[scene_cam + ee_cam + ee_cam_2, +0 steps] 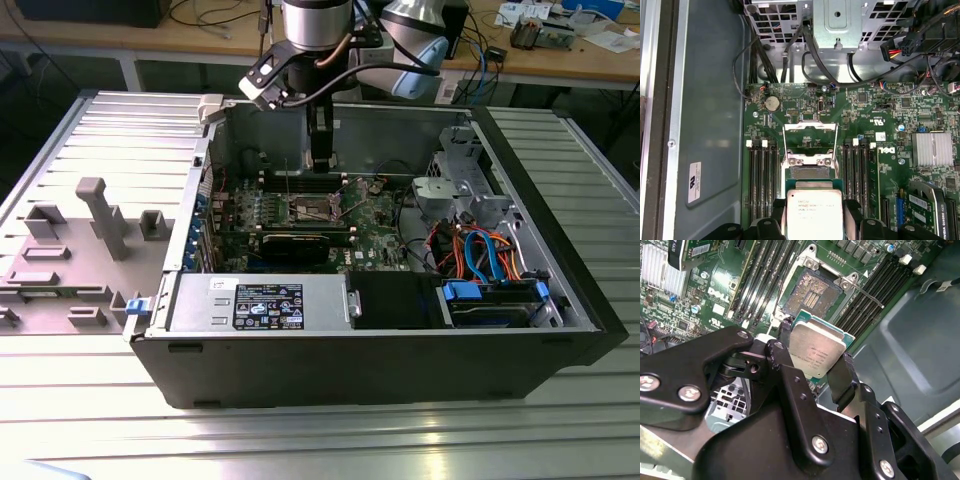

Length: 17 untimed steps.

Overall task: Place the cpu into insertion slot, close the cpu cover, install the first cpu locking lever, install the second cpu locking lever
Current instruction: 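Place the cpu into insertion slot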

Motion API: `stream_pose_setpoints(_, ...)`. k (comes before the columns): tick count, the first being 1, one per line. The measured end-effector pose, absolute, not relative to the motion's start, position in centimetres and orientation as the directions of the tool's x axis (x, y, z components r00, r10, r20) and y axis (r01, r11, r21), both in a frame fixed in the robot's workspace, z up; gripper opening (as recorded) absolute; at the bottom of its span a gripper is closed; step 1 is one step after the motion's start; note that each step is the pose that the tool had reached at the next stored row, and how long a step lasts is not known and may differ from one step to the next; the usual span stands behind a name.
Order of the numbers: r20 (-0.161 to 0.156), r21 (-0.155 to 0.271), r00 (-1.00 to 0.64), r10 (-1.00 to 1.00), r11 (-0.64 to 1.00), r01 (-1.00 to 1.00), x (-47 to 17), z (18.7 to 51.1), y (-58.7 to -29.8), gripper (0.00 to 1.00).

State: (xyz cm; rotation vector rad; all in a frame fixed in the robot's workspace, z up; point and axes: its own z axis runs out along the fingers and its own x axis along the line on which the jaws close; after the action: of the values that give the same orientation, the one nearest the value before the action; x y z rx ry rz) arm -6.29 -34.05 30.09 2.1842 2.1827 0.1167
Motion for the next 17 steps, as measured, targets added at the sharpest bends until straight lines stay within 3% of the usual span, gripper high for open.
stream_pose_setpoints(17, 0.017, 0.090, 0.000, 1.000, -0.001, 0.996, -6.29, 29.81, -34.04, 0.54)
